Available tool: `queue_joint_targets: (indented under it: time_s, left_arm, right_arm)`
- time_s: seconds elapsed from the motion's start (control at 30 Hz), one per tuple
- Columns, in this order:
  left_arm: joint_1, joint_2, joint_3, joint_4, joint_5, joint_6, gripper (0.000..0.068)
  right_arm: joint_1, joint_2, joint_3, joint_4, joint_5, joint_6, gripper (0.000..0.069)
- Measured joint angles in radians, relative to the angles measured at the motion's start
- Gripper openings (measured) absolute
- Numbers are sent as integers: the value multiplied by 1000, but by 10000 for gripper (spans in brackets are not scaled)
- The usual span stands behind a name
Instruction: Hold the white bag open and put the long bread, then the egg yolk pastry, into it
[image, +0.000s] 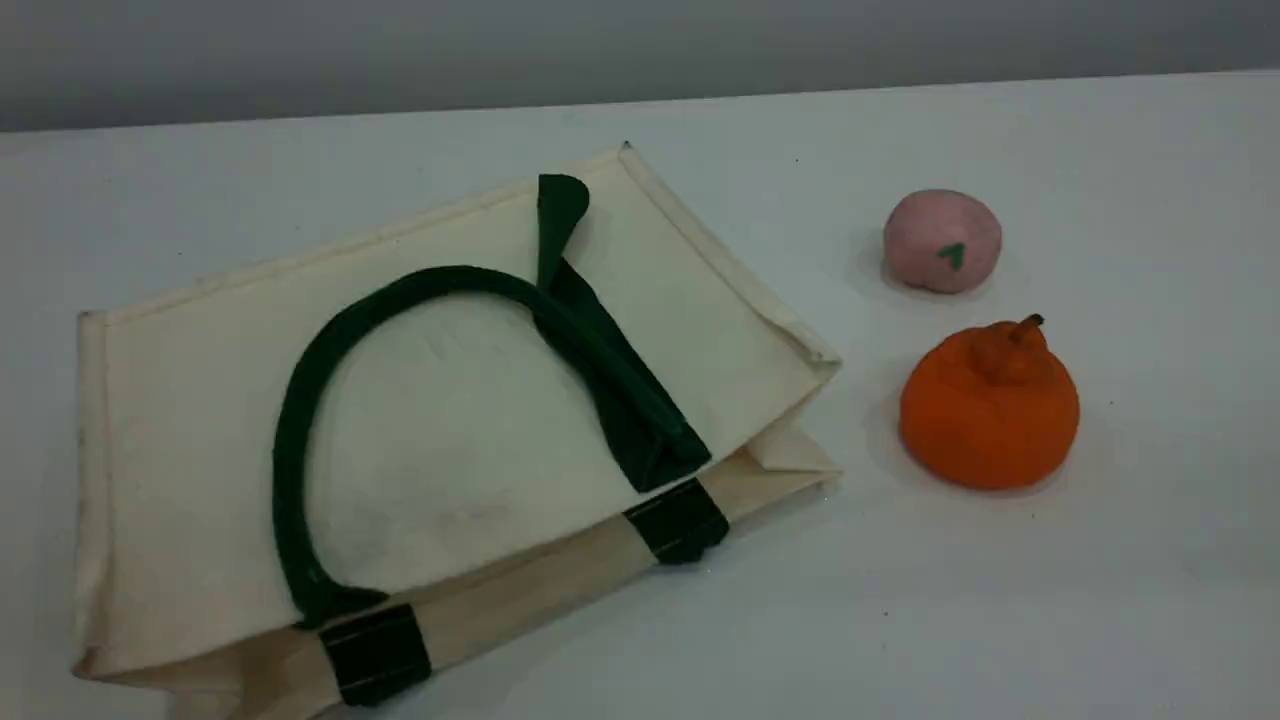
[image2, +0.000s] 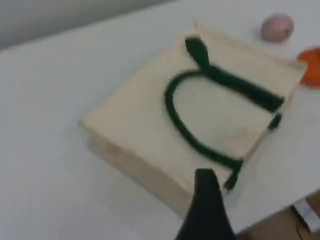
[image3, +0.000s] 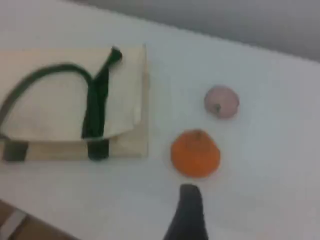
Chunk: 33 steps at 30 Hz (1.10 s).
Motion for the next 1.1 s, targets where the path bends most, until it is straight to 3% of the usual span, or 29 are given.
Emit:
queue_joint_targets:
  time_s: [0.17, 0.3, 0.77, 1.1]
  left_arm:
    - [0, 1, 116, -3, -25, 0, 494]
    - [0, 1, 182, -2, -51, 0, 494]
    - [0, 1, 214, 5, -130, 0, 494]
    - [0, 1, 214, 74, -137, -104, 494]
  right_arm:
    - [0, 0, 111, -2, -43, -1, 554]
    - [0, 0, 108, -2, -49, -1, 554]
    - [0, 0, 108, -3, -44, -1, 554]
    - [0, 0, 108, -1, -44, -1, 554]
